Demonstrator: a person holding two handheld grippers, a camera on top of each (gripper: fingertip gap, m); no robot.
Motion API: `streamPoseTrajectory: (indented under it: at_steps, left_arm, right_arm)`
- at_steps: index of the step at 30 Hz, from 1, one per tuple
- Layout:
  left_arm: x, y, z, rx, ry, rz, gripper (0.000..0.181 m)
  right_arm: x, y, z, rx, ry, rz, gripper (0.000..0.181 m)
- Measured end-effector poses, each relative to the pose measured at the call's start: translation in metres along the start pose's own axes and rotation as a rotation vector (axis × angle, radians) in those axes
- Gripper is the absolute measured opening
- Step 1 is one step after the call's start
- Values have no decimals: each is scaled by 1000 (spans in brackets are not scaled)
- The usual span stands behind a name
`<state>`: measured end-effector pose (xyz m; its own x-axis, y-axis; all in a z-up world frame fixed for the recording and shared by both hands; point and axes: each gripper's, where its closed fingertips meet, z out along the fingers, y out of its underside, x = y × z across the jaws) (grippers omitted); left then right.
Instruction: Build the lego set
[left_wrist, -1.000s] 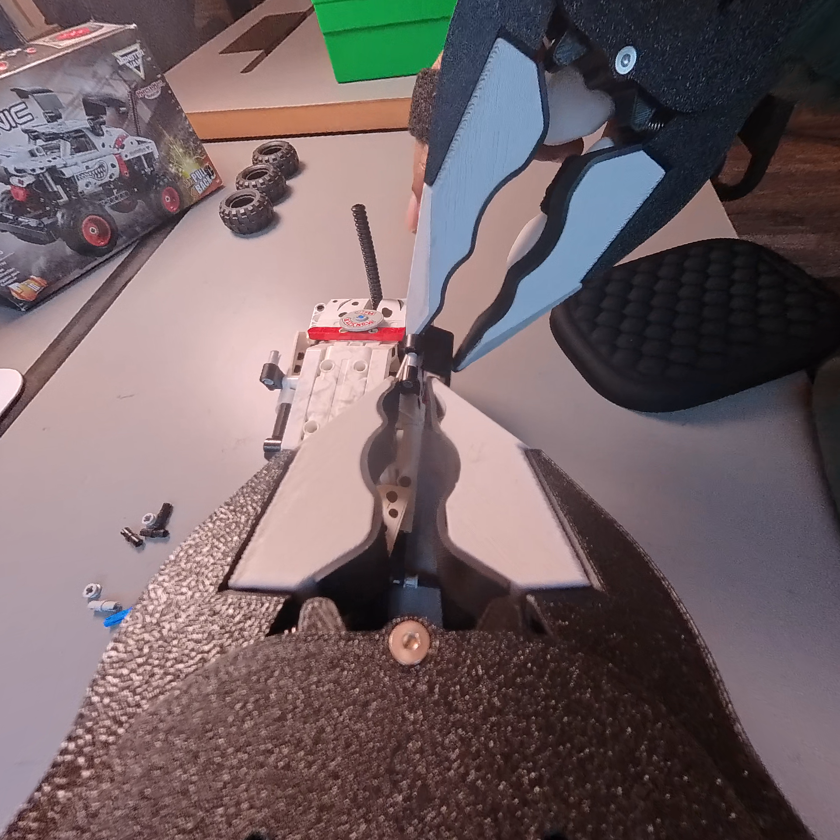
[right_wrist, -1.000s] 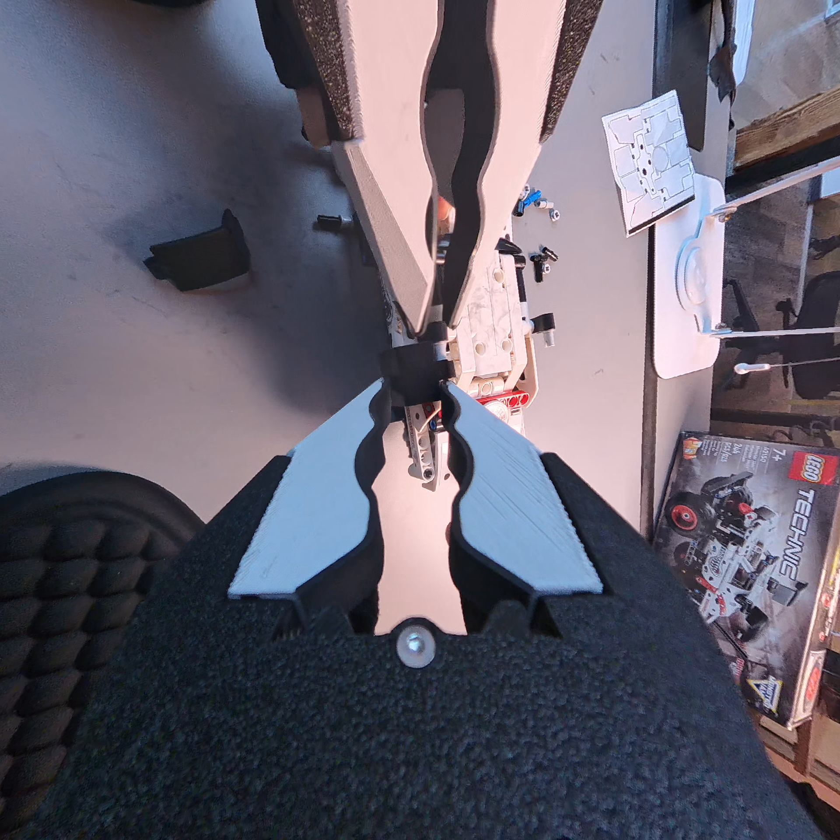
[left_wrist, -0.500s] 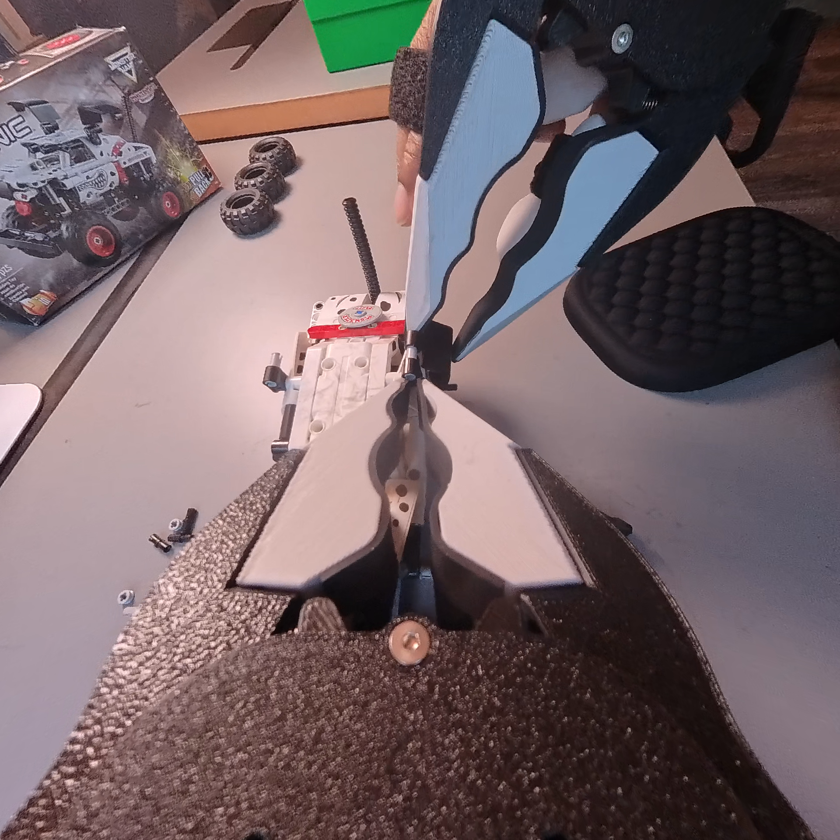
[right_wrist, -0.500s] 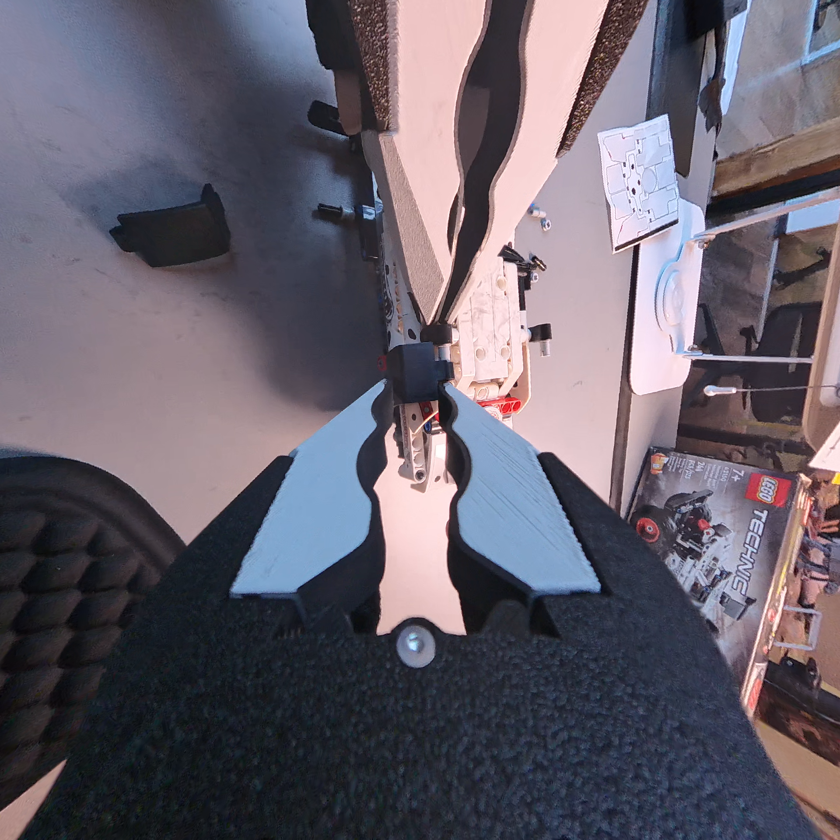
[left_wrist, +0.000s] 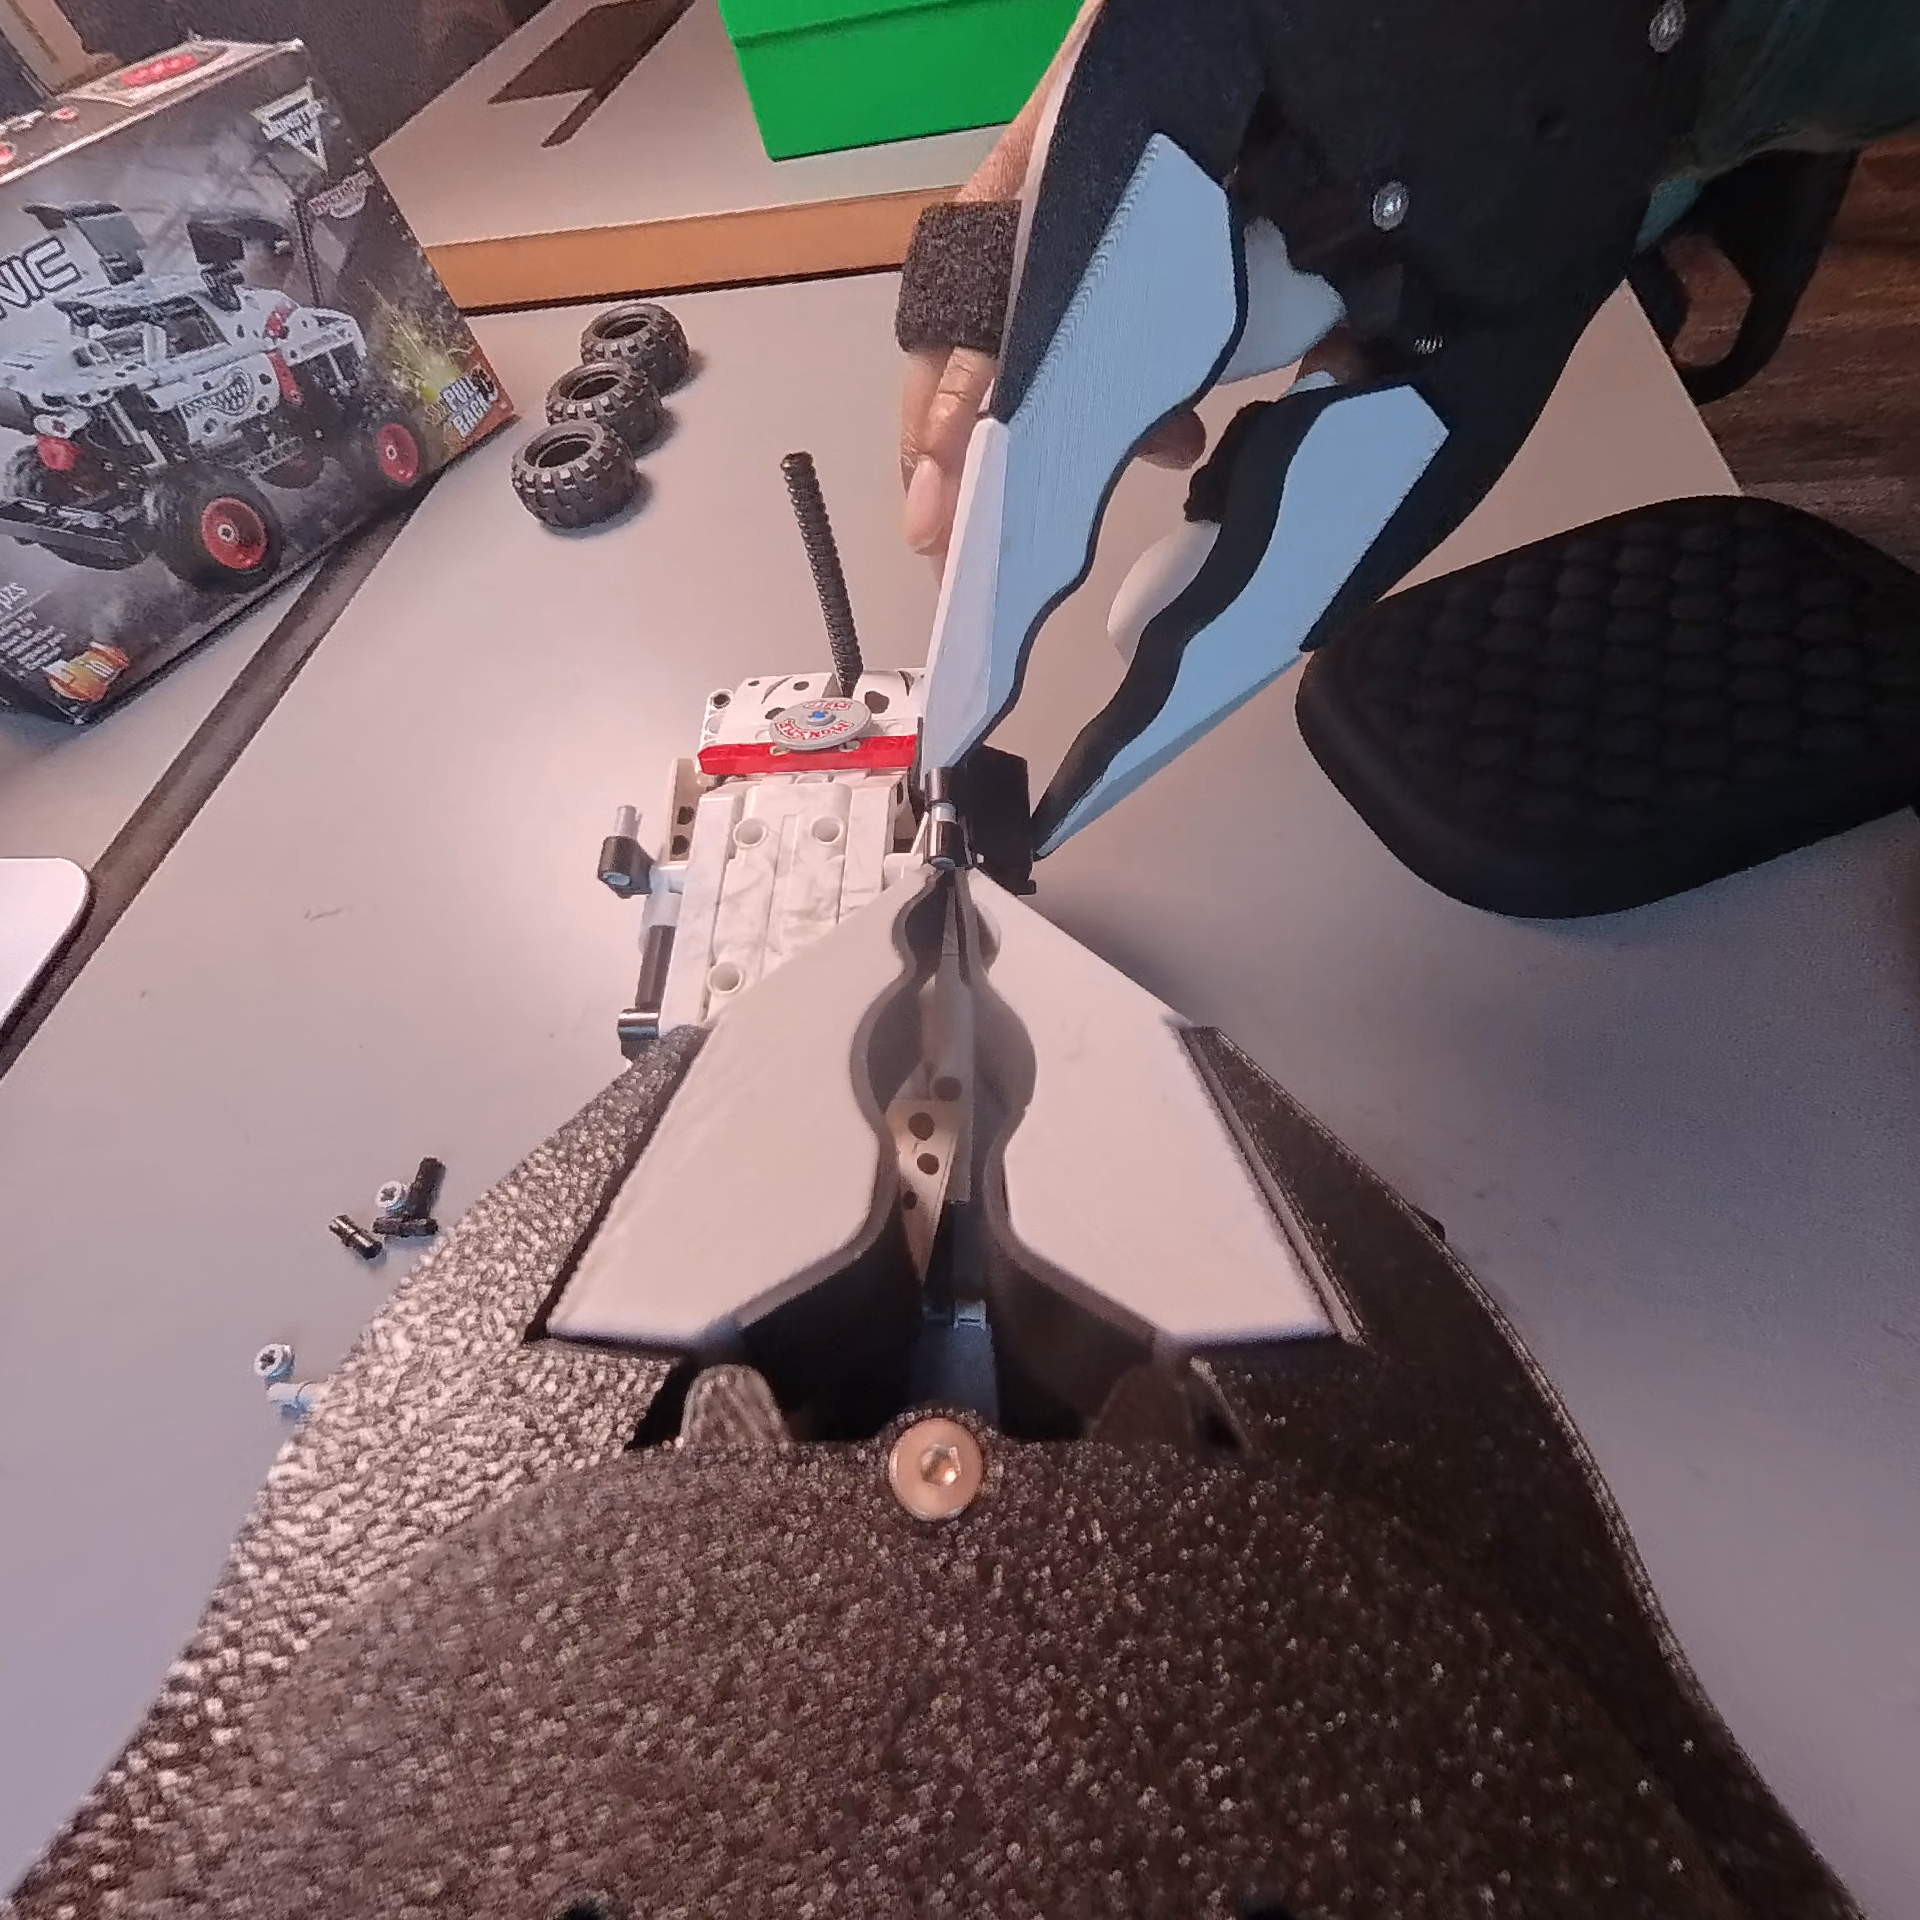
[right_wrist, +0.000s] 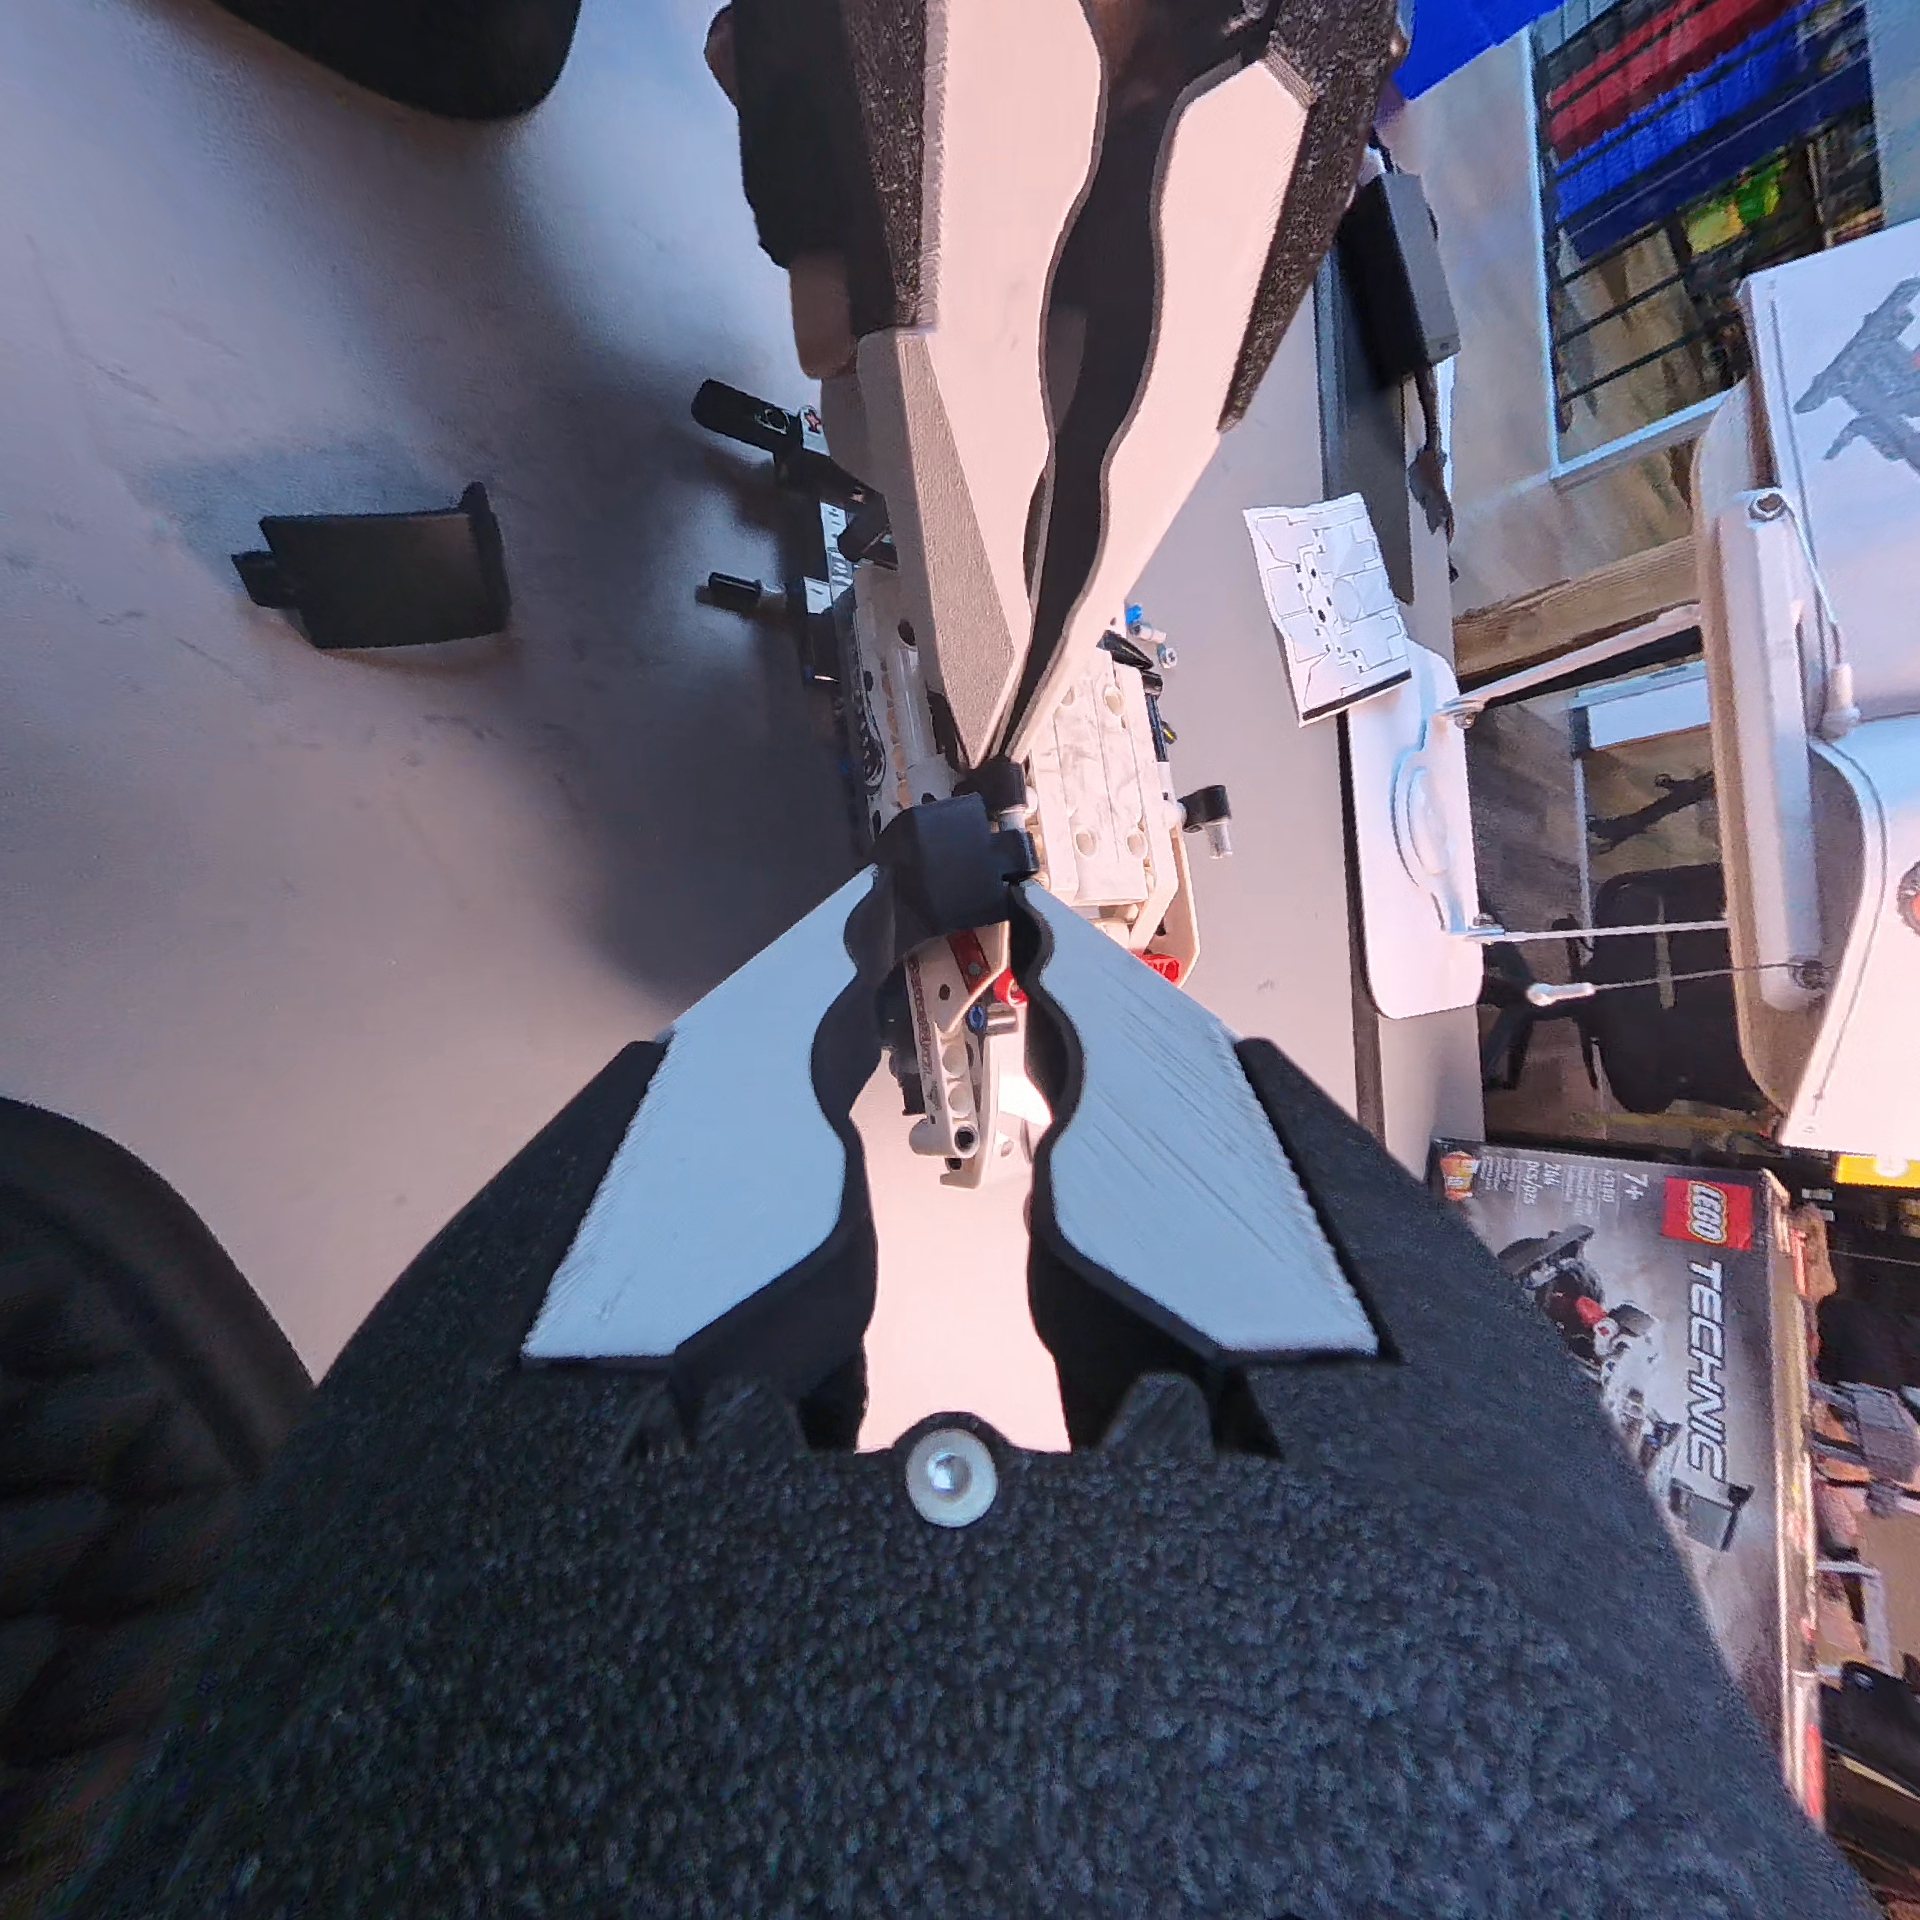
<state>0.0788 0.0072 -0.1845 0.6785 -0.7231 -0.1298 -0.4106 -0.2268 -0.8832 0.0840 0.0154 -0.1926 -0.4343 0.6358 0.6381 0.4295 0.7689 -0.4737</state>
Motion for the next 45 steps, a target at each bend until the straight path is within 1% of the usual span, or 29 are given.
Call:
streamPoseTrajectory:
  at_steps: [4, 8, 11, 14, 19, 22, 23, 25, 28, 31, 33, 34, 35, 37, 38, 39, 41, 45]
  left_arm:
    - [2, -1, 1, 5, 6, 4, 0]
    - [1, -2, 2, 4, -24, -2, 0]
    - [-1, -1, 3, -5, -64, -20, 0]
    - [-2, -1, 4, -11, -92, -26, 0]
    - [-5, -2, 4, -10, -99, -46, 0]
    - [-3, -4, 0, 18, -85, -62, 0]
    - [-4, -6, -4, 40, -86, -63, 0]
    - [-5, -10, -11, 67, -79, -62, 0]
    - [-11, -9, -17, 62, -83, -61, 7]
    - [-11, -8, -13, 52, -45, -38, 15]
    - [-12, -8, -7, 39, -29, -9, 20]
    - [-11, -9, -5, 36, -14, 0, 20]
    - [-9, -9, -2, 29, 1, 6, 17]
    - [-8, -7, 2, 7, 3, 19, 10]
    - [-7, -7, 3, 13, 9, 18, 3]
    - [-6, -7, 4, 14, 10, 12, 1]
    - [-6, -8, 5, 18, 2, -1, 0]
    - [-8, -11, 9, 21, -42, -14, 0]
  right_arm:
    - [-1, -1, 2, 24, -7, 36, 22]
    - [-1, -2, 4, 16, 16, 88, 23]
    - [2, -1, 7, -31, 91, 138, 24]
    - [4, -1, 9, -35, 170, 222, 26]
    - [8, -1, 9, -22, 221, 295, 27]
    - [10, -5, 4, 41, 217, 354, 31]
    - [11, -6, -1, 60, 235, 336, 32]
    - [10, -2, -10, 53, 257, 269, 35]
    - [3, 5, -13, 27, 280, 204, 36]
    - [1, 5, -12, 16, 336, 124, 37]
    - [1, 7, -6, -14, 353, 107, 44]
    - [1, 7, -3, -22, 360, 117, 48]
    - [3, 5, -1, -20, 379, 148, 45]
    - [6, 4, 2, -16, 411, 246, 33]
    - [8, 4, 2, -14, 428, 295, 32]
    - [8, 5, 1, -13, 432, 345, 31]
    - [9, 5, 0, 15, 396, 480, 28]
    - [12, 7, -3, 91, 271, 819, 25]
